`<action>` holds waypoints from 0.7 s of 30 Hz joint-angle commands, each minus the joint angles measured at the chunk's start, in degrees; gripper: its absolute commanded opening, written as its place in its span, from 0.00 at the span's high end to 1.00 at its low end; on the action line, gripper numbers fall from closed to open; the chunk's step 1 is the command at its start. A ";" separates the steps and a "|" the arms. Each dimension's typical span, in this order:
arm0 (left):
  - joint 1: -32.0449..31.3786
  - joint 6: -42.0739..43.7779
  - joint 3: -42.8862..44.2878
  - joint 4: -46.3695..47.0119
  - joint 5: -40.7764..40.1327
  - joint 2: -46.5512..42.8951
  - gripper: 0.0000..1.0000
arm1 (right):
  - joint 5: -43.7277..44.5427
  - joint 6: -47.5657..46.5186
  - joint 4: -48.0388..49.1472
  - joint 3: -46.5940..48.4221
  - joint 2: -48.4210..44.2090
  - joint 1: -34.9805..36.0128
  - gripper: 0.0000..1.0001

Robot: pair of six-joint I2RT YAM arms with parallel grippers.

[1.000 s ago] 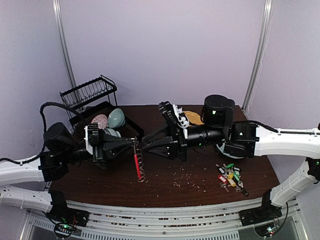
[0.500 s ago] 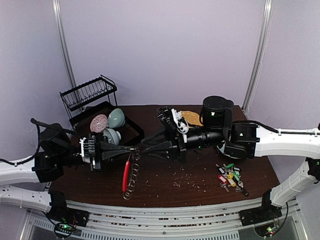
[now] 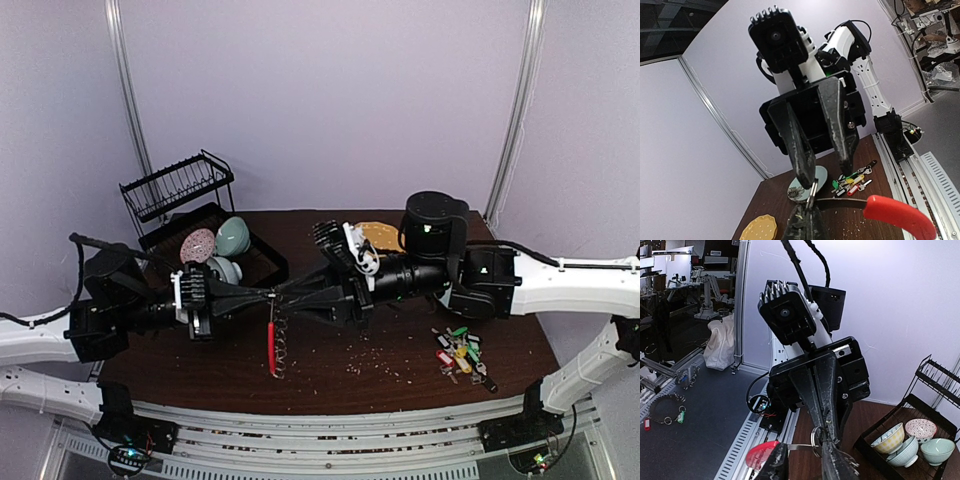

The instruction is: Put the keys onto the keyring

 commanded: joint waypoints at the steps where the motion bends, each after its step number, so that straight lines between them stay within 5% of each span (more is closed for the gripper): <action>1: -0.49 0.52 2.47 0.63 -2.34 0.32 1.00 | 2.99 -2.89 -2.06 2.43 -0.59 0.84 0.75; 8: -0.50 0.90 3.05 -1.15 -1.51 1.03 1.00 | 9.04 -2.96 -2.08 2.35 -0.75 1.01 0.79; 13: -0.55 0.76 3.31 -1.98 -1.80 0.99 1.00 | 9.41 -3.47 -2.33 2.25 -0.99 1.04 1.00; 20: -0.56 -2.67 1.25 3.47 0.01 -0.07 1.00 | 7.77 -1.72 1.07 -0.15 -1.65 0.62 1.00; 21: -0.58 -3.91 0.81 4.56 -0.02 -0.03 0.90 | 5.48 -0.41 2.80 -0.72 -1.59 0.32 1.00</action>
